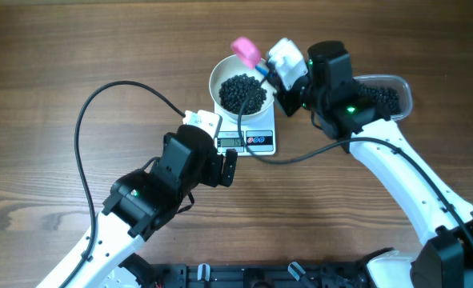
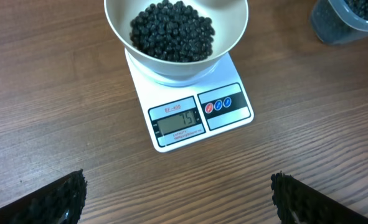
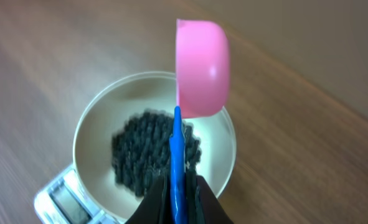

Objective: Scoop item into bowl and weigh 150g on scale
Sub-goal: 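Move the scoop back into the bean tub with the right gripper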

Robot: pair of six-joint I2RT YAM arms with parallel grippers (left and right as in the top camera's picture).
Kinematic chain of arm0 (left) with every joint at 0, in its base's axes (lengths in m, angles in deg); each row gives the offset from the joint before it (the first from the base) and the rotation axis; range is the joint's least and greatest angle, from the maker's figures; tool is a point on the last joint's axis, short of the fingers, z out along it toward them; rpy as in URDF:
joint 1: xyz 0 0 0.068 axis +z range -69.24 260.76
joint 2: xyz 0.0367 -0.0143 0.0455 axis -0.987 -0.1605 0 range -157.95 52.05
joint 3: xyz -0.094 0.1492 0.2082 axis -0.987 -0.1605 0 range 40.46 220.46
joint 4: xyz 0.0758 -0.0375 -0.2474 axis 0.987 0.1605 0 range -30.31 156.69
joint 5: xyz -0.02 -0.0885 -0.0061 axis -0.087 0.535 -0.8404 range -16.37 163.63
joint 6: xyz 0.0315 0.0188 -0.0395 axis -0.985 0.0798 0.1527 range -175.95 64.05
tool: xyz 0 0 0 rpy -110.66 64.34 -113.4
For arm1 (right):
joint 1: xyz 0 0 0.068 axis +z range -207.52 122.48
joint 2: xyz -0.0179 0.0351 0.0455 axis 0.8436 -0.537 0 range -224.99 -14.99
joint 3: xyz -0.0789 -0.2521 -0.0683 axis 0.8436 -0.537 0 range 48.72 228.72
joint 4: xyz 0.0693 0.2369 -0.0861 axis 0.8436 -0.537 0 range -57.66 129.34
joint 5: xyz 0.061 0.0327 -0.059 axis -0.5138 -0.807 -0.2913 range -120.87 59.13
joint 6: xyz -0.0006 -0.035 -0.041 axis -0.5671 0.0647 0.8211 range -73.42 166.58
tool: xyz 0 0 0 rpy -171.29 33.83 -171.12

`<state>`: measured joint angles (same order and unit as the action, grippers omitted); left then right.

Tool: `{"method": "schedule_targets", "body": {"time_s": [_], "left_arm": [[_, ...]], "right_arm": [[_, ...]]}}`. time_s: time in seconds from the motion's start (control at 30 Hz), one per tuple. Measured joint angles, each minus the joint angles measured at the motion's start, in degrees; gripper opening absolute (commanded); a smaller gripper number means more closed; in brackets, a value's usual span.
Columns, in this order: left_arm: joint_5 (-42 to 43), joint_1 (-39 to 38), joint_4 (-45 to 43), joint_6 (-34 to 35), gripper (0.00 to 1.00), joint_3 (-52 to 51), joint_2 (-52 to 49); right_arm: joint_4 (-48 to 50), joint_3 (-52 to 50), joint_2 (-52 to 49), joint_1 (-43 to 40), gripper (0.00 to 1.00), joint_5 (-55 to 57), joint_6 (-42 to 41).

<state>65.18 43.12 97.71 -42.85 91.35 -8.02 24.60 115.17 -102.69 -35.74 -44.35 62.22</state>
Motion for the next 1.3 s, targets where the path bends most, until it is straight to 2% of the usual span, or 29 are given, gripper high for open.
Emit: {"method": "schedule_targets", "body": {"time_s": [0.07,0.17,0.27,0.3,0.4,0.6,0.8,0.97,1.3], "left_arm": [[0.02,0.00,0.11,0.00,1.00,0.00,0.00],[0.02,0.00,0.11,0.00,1.00,0.00,0.00],[0.02,0.00,0.13,0.00,1.00,0.00,0.00],[0.02,0.00,0.15,0.00,1.00,0.00,0.00],[0.09,0.02,0.15,0.00,1.00,0.00,-0.02],[0.20,0.02,0.13,0.00,1.00,0.00,-0.02],[0.20,0.02,0.13,0.00,1.00,0.00,-0.02],[0.20,0.00,0.13,0.00,1.00,0.00,-0.02],[0.20,0.02,0.13,0.00,1.00,0.00,-0.02]], "right_arm": [[3.72,0.00,2.27,-2.62,0.04,-0.02,-7.65],[2.60,0.07,7.15,-10.88,0.04,0.20,-10.29],[-6.25,0.33,9.31,-21.94,0.04,0.98,-10.40],[-11.96,0.39,9.29,-25.70,0.05,1.20,-10.32],[-22.80,0.42,9.29,-30.75,0.04,1.79,-7.76],[-26.71,0.42,7.89,-31.47,0.04,13.88,-1.33],[-28.59,0.42,2.80,-31.50,0.04,18.51,4.04],[-28.61,0.42,-1.99,-31.47,0.04,18.38,4.24],[-30.77,0.44,-2.73,-31.82,0.04,7.19,3.78]]}}
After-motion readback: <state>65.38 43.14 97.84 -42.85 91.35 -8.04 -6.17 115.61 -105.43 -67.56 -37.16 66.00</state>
